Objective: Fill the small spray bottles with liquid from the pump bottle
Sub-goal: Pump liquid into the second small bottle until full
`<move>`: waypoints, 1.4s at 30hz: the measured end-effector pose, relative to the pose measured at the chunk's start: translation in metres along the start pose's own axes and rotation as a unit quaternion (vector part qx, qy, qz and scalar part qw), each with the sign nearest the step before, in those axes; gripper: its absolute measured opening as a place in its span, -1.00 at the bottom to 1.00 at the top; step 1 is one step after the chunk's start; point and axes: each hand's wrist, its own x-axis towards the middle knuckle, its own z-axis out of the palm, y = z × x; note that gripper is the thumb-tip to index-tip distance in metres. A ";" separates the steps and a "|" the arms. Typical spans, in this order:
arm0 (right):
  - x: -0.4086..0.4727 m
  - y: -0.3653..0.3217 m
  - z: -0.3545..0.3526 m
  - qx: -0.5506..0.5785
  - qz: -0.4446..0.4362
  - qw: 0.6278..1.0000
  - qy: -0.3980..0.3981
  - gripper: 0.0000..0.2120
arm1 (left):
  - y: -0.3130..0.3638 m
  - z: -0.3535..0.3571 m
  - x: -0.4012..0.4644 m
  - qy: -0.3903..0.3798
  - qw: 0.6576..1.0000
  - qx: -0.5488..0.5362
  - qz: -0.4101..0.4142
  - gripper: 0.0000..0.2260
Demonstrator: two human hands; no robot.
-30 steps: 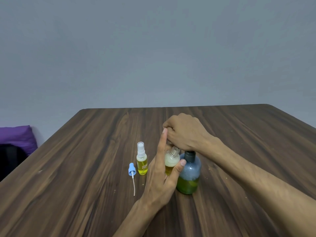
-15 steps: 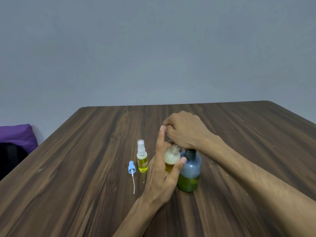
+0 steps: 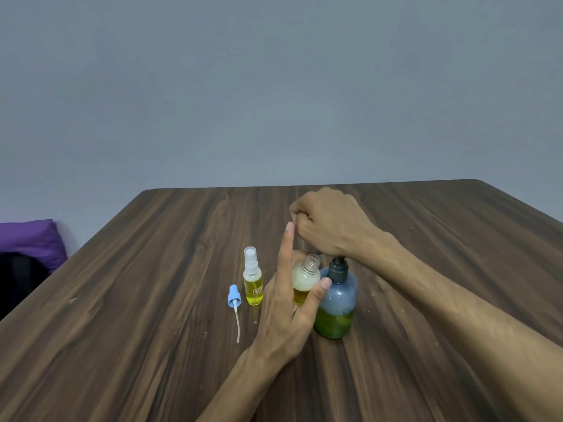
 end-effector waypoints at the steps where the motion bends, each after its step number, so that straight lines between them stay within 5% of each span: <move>1: 0.000 0.000 0.001 -0.001 -0.001 1.000 -0.003 -0.72 | -0.001 0.000 0.000 -0.001 1.000 0.002 0.000 -0.18; 13: -0.003 -0.002 0.005 -0.011 0.010 0.999 -0.040 -0.73 | 0.003 0.000 0.003 -0.005 1.000 -0.018 -0.017 -0.18; 25: -0.001 -0.001 0.001 -0.014 -0.003 1.000 0.017 -0.76 | 0.003 -0.001 0.002 0.004 1.000 -0.008 0.005 -0.19; 29: -0.003 -0.004 0.005 -0.016 0.004 1.000 -0.004 -0.58 | 0.003 0.000 0.003 0.000 1.000 -0.015 0.000 -0.19; 33: 0.000 -0.001 0.001 -0.005 -0.008 1.000 0.016 -0.75 | 0.004 -0.002 0.002 -0.002 1.000 -0.010 0.007 -0.19; 38: -0.002 -0.002 0.007 0.004 0.003 1.000 -0.022 -0.58 | 0.006 -0.001 0.005 -0.006 1.000 -0.029 -0.010 -0.20; 42: 0.001 0.001 0.002 0.023 -0.005 1.000 -0.005 -0.80 | 0.000 -0.001 0.002 -0.001 1.000 0.000 0.003 -0.19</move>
